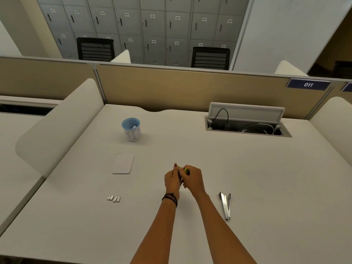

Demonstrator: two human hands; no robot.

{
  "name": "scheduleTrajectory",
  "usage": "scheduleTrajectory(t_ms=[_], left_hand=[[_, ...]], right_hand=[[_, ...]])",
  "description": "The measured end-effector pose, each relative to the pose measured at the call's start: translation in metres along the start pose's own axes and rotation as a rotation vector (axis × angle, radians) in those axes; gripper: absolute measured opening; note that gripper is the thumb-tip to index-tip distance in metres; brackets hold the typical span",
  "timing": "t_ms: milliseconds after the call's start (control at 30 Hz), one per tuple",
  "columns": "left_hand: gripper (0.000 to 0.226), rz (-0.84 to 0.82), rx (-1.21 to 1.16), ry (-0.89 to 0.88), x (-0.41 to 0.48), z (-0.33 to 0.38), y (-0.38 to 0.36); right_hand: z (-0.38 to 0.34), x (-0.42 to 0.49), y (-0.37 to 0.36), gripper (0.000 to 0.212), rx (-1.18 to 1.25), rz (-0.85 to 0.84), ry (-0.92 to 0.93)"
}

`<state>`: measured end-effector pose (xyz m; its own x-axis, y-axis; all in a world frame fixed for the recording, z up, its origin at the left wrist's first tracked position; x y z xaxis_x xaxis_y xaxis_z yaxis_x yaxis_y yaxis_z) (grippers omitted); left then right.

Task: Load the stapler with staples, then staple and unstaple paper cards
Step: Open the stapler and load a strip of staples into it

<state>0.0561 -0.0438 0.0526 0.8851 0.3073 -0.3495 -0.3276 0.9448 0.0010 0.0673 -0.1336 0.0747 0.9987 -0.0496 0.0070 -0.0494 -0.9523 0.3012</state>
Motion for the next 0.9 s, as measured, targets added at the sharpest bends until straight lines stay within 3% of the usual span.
scheduleTrajectory(t_ms=[167, 367, 667, 900], left_hand=[[0.048, 0.017, 0.018, -0.01, 0.001, -0.002, 0.002], [0.043, -0.076, 0.117, -0.04, 0.007, -0.009, 0.006], [0.038, -0.132, 0.079, -0.025, 0.006, -0.019, 0.001], [0.045, -0.024, 0.041, 0.016, 0.006, -0.022, -0.001]], right_hand=[[-0.002, 0.002, -0.002, 0.033, -0.032, -0.077, -0.005], [0.003, -0.001, -0.003, 0.028, -0.116, -0.194, -0.026], [0.015, -0.006, 0.0, 0.03, -0.087, -0.092, 0.002], [0.009, -0.003, -0.003, 0.029, -0.014, -0.06, -0.003]])
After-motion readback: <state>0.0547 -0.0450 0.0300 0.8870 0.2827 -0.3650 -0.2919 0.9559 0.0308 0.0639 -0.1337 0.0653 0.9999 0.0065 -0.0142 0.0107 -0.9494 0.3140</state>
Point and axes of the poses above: each hand's wrist, its own x-axis towards the middle knuckle, its own y-axis out of the back of the hand, z = x × y, the point moved 4 cm from there along x, towards the middle knuckle, and after that the axes turned 9 degrees about x, right-handed, at the moved point
